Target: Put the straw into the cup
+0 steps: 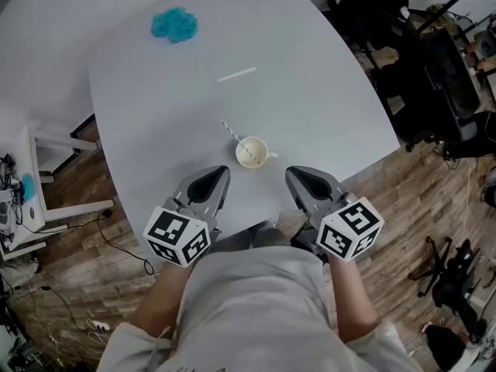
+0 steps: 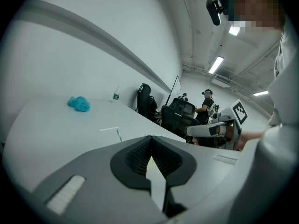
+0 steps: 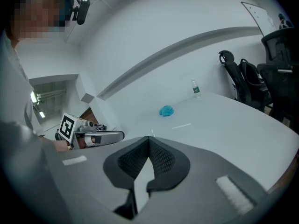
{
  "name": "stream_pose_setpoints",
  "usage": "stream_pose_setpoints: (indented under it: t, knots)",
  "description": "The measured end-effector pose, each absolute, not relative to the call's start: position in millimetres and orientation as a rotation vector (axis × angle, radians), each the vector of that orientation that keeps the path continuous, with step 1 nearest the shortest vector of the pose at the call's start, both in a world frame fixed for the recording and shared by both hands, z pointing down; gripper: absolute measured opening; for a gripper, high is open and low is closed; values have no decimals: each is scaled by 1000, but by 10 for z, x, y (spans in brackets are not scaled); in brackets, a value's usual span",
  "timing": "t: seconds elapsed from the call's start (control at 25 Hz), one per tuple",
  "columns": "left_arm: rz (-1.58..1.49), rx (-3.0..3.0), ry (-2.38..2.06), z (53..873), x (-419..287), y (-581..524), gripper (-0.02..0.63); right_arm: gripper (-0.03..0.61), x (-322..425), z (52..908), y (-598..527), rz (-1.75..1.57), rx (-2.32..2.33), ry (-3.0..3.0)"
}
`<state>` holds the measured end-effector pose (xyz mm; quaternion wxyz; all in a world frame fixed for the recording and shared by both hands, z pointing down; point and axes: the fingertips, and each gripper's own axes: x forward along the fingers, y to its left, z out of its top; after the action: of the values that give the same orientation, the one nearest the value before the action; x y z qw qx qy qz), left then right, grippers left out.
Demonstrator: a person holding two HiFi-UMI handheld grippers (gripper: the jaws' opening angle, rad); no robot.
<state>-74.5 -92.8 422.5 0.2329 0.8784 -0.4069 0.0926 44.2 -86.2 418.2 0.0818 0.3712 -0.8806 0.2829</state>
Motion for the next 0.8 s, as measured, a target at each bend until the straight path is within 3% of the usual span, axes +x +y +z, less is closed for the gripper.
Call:
stream_pose_setpoints:
  t: [0.8]
  knots:
    - [258,2476,-1096,3850,-648,-861,18,5,355,3784,-850,743,1085,-2704]
